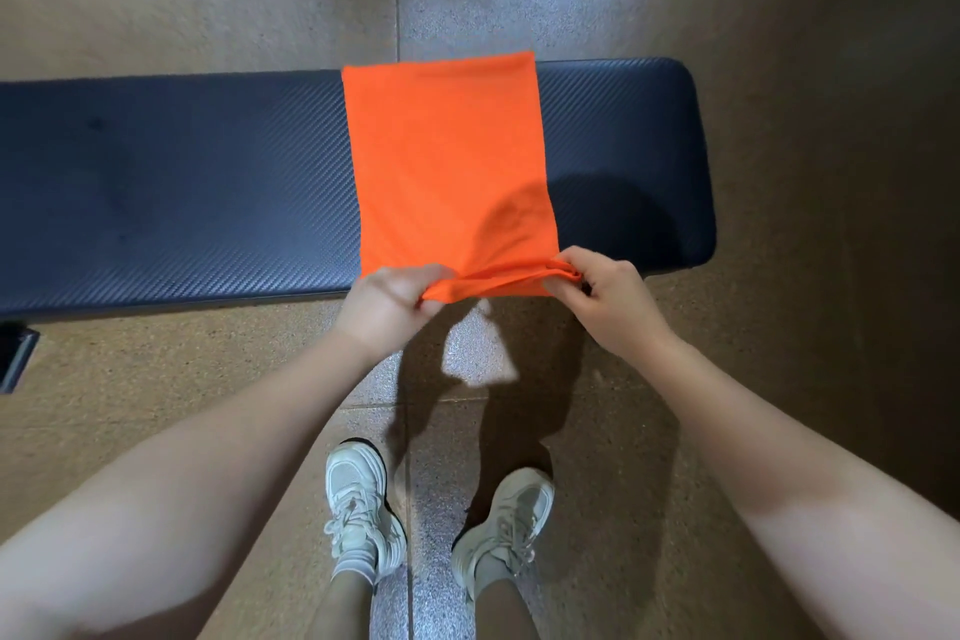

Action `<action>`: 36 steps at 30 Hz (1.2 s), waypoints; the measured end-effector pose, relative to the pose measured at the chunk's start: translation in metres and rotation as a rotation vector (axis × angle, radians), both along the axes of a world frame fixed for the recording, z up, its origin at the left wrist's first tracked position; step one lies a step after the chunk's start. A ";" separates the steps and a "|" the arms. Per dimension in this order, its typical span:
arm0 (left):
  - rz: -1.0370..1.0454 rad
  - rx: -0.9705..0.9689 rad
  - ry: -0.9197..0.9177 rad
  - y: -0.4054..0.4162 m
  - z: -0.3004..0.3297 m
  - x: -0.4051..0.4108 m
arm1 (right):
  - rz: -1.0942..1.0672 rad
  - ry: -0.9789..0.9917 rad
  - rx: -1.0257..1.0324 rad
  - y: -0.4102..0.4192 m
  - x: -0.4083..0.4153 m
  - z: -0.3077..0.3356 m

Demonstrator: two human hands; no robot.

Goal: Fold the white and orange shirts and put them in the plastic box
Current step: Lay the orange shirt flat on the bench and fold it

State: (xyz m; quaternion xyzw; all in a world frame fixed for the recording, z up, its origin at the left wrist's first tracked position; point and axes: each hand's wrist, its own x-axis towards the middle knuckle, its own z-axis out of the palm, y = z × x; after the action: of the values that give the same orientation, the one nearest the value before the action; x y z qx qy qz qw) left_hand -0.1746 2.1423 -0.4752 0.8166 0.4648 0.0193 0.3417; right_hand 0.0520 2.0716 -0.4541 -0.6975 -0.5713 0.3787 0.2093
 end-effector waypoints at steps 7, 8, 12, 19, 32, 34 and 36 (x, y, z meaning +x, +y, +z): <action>0.064 -0.305 -0.015 -0.005 0.040 0.001 | -0.095 0.066 -0.145 -0.007 0.008 0.035; 0.091 -0.328 -0.043 -0.001 0.045 0.004 | -0.128 0.079 -0.153 -0.002 0.008 0.038; 0.199 -0.410 -0.114 0.025 0.056 0.009 | -0.239 0.167 -0.199 0.026 0.007 0.040; 0.321 -0.441 -0.178 0.079 0.028 0.013 | -0.395 0.163 -0.159 0.088 0.003 0.010; 0.232 -0.144 -0.119 0.146 -0.016 0.033 | -0.489 -0.116 -0.175 0.165 0.007 -0.048; 0.254 -0.085 -0.108 0.146 -0.019 0.035 | -0.490 -0.129 -0.170 0.168 0.007 -0.051; 0.230 0.038 -0.012 0.144 -0.020 0.035 | -0.469 -0.161 -0.178 0.169 0.005 -0.050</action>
State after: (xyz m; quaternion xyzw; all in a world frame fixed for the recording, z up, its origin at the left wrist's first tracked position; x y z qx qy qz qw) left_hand -0.1398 2.2866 -0.4957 0.7640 0.5530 0.0718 0.3245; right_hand 0.0575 2.2408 -0.5046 -0.8543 -0.3734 0.3118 0.1829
